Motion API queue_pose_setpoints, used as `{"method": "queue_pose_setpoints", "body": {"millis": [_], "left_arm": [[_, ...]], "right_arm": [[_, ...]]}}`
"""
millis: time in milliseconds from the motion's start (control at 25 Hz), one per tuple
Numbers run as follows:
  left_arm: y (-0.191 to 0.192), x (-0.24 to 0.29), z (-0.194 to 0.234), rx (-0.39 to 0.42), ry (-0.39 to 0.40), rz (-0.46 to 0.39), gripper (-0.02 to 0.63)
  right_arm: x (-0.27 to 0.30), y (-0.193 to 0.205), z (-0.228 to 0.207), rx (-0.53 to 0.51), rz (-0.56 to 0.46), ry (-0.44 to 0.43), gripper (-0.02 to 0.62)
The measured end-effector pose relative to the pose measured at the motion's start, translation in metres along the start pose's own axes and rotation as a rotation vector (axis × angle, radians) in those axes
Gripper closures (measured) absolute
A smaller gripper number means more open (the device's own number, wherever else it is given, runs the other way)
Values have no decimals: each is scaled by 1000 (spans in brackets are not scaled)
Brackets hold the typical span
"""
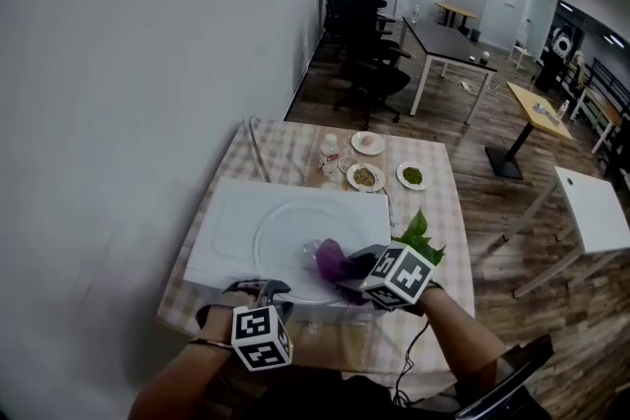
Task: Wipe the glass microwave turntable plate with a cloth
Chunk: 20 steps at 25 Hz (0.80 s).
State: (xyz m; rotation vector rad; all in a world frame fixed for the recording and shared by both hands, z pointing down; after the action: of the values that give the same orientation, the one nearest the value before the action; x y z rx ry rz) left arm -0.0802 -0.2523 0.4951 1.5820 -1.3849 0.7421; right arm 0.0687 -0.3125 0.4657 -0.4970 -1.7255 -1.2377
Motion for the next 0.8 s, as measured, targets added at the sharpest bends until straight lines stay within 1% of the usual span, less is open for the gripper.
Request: {"method": "queue_pose_setpoints", "body": {"millis": [120, 240, 280, 360, 440, 600, 720, 800], "left_arm": [[0, 0, 0, -5, -1, 0, 486], [0, 1, 0, -8, 3, 2, 486], [0, 1, 1, -13, 3, 0, 486], [0, 1, 1, -28, 5, -4, 489], [-1, 1, 1, -38, 8, 0, 491], [-2, 1, 3, -32, 8, 35, 491], [-4, -2, 3, -36, 19, 39, 491], [-7, -3, 3, -43, 34, 42, 491]], "right_arm": [[-1, -5, -6, 1, -8, -42, 476], [-1, -30, -20, 17, -63, -60, 476], [0, -42, -26, 19, -85, -50, 476], [7, -67, -39, 12, -114, -5, 476], [17, -90, -49, -3, -127, 43, 476], [42, -133, -65, -19, -132, 102, 476], [61, -146, -78, -3, -103, 138, 476], [68, -144, -83, 28, -89, 130, 476]]}}
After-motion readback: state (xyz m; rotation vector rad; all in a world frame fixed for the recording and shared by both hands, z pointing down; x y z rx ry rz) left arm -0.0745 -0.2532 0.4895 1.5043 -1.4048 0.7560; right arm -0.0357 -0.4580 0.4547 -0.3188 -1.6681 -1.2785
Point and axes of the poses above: the fingertips, and each gripper's own axes: x forward along the fingers, z to its left, y out of its underside, the point moved 7 cm from there along -x, backward along the fingers, and after that the axes turned 10 degrees about z, right-handed, at the moved point
